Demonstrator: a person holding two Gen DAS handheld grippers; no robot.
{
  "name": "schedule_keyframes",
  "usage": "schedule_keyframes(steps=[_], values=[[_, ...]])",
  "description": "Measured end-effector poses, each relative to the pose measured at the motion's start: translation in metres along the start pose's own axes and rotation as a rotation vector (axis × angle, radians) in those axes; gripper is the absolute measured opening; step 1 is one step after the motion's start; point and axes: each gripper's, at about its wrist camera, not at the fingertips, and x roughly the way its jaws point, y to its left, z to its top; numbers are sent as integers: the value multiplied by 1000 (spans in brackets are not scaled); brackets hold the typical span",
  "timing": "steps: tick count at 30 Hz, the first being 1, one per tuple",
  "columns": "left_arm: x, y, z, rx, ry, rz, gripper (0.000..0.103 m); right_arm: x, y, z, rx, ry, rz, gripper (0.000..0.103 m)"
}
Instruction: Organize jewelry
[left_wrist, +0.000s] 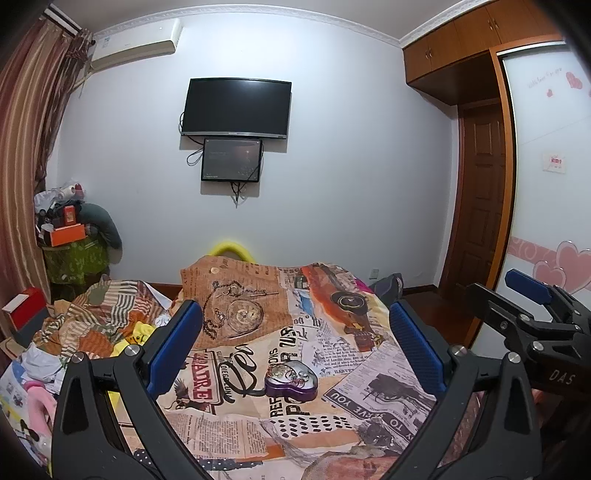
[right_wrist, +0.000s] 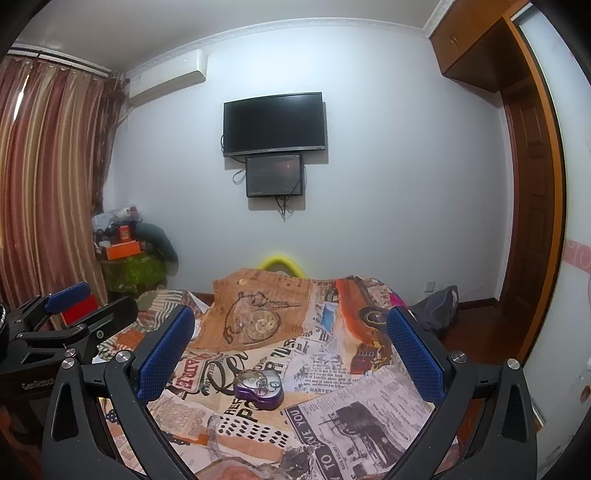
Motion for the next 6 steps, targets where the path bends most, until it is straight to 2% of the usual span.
schedule_keyframes(steps=[6], values=[[5,0,-2,7,11,-2,102,6,-1,-2,3,15,-3,103]])
